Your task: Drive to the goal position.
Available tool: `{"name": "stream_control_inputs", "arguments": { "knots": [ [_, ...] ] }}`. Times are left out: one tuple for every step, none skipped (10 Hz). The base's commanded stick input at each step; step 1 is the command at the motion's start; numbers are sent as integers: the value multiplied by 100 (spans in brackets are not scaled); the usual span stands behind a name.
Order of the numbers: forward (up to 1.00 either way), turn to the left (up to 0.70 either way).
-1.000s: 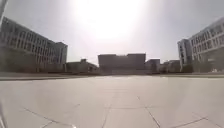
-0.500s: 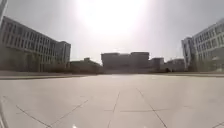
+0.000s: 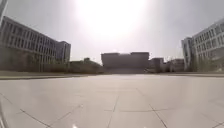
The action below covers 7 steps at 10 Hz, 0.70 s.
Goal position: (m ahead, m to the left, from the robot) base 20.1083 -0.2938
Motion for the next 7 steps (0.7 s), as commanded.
{"name": "stream_control_inputs", "arguments": {
  "knots": [
    [48,0],
    [70,0],
    [70,0],
    [70,0],
    [70,0],
    [70,-23],
    [70,-32]
  ]
}}
